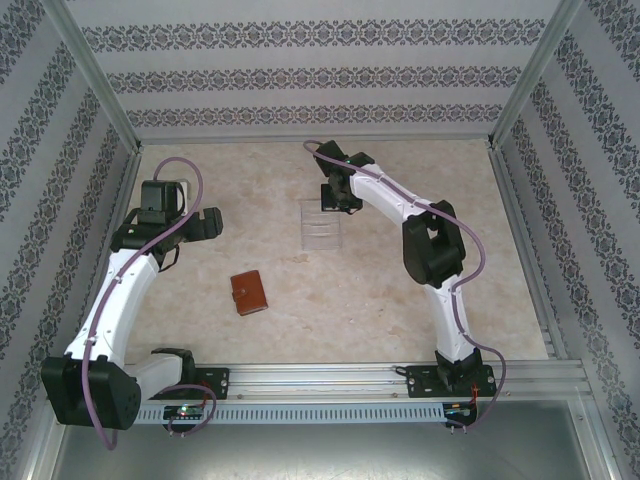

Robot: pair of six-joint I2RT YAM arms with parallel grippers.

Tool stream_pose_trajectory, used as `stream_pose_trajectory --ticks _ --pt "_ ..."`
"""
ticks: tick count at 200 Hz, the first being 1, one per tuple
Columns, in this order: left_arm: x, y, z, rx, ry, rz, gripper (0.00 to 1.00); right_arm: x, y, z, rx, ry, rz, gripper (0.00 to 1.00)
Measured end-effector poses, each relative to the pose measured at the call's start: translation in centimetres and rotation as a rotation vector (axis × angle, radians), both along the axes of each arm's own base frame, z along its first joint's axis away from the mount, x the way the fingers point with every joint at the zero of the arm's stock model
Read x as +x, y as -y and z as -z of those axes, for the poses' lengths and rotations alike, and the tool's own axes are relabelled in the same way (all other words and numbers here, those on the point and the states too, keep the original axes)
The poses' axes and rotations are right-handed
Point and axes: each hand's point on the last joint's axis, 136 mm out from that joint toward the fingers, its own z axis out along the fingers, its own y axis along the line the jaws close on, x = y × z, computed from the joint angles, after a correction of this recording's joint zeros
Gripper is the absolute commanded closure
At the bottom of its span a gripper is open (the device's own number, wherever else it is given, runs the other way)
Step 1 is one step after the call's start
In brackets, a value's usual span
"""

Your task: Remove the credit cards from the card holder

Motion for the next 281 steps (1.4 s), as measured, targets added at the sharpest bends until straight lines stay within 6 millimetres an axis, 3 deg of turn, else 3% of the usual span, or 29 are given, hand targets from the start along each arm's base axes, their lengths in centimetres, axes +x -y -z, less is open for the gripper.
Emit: stream_pose_trajectory --ticks 64,180,213,236,281 --pt "0.2 0.1 0.8 -0.002 -0.025 0.003 0.01 0.1 0.0 0.9 -0.008 -0.019 0.004 0.88" --pt "0.1 -0.3 1.8 0.009 -0.067 -0.018 0.00 0.2 -0.1 0.4 -0.006 -0.013 0.003 0.80" --pt "-0.5 -0.4 2.8 -0.029 -0.119 -0.079 0.02 -0.3 0.1 -1.8 0.017 0.020 0.002 0.79" --pt "-0.9 0.0 4.6 -0.076 -0.197 -0.133 0.03 -1.2 0.5 -4.0 0.044 0.050 0.000 0.78" --pt "-3.5 3.4 8.4 -0.138 -0.355 -0.167 0.04 -3.1 1.1 -6.1 0.091 0.089 -0.009 0.76"
